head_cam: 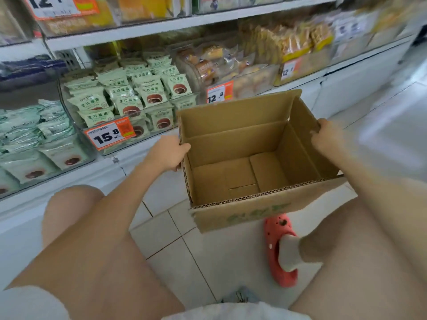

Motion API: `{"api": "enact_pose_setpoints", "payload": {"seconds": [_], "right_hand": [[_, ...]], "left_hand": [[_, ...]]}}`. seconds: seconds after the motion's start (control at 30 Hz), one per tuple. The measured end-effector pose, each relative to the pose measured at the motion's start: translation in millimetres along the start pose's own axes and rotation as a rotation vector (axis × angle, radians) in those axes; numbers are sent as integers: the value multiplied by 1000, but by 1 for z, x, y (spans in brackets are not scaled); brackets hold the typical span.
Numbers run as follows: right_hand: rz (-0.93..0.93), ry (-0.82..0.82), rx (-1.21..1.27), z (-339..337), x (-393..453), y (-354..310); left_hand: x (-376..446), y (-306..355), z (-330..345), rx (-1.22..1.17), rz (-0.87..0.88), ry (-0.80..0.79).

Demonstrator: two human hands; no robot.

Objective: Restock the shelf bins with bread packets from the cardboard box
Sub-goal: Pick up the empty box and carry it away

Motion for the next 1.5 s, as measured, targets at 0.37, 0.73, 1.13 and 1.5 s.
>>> {"api": "enact_pose_setpoints", "payload": {"seconds": [0.37,0.73,1.13,1.5], "right_hand": [[239,259,80,-119,8,93],[432,317,98,-94,74,181],[793,328,-23,-22,238,312],[873,289,-12,-188,276,275]], "left_hand": [[74,175,-10,195,342,5],[190,259,89,367,437,-43],[392,387,305,450,634,-323],[415,503,209,437,542,-422]]}}
Point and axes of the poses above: each hand's wrist, its own x-axis towards the middle knuckle, its own z-axis out of the palm, y = z × x, the point moved 8 cm from there along x, towards the middle knuckle, and after that the axes turned 9 degrees about z, right-handed, at the moved point
